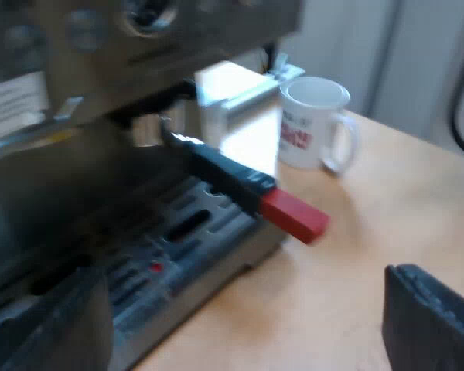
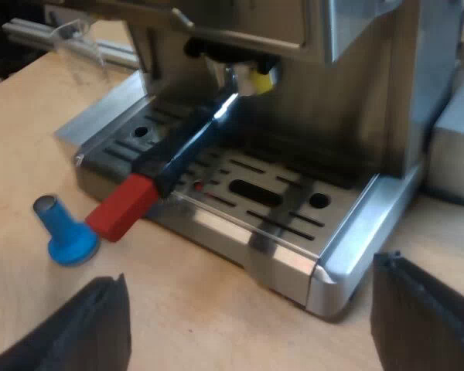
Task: Grind coffee beans and then tamp
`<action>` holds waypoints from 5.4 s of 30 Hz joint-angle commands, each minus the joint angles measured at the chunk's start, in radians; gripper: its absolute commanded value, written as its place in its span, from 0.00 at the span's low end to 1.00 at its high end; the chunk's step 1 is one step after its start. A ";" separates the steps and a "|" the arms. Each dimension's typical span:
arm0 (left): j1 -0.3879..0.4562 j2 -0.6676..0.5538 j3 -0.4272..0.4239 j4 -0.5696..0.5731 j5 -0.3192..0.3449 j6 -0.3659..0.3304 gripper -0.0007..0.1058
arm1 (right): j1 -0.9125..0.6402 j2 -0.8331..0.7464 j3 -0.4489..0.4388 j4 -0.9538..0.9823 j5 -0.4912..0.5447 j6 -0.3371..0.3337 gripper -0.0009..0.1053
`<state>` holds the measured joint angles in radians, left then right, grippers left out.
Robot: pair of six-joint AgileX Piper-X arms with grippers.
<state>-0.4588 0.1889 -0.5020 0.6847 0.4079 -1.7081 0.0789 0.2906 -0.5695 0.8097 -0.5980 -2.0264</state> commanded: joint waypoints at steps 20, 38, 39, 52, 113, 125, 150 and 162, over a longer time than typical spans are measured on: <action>-0.224 0.153 0.147 -0.261 0.015 0.103 0.69 | 0.413 0.074 0.001 -0.126 0.299 -0.037 0.62; -0.224 0.153 0.287 -0.383 0.015 0.092 0.69 | 1.121 0.074 0.204 -0.437 1.105 0.213 0.60; -0.224 0.153 0.292 -0.390 0.015 0.091 0.69 | 1.143 0.074 0.217 -0.455 1.138 0.216 0.60; -0.224 0.153 0.302 -0.429 0.024 0.091 0.69 | 1.411 0.170 0.370 -0.664 1.411 0.351 0.60; -0.224 0.153 0.302 -0.429 0.024 0.091 0.69 | 1.246 1.085 0.213 -1.487 1.537 0.459 0.01; -0.224 0.153 0.302 -0.429 0.024 0.091 0.69 | 1.239 1.090 0.208 -1.495 1.672 0.459 0.01; -0.224 0.153 0.302 -0.429 0.024 0.091 0.69 | 1.299 1.090 0.211 -1.448 1.747 0.460 0.01; -0.224 0.153 0.302 -0.429 0.024 0.091 0.69 | 1.322 1.090 0.211 -1.350 1.729 0.558 0.01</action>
<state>-0.6763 0.3435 -0.1981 0.2744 0.4246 -1.6147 1.3999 1.3845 -0.3494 -0.5421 1.1355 -1.4726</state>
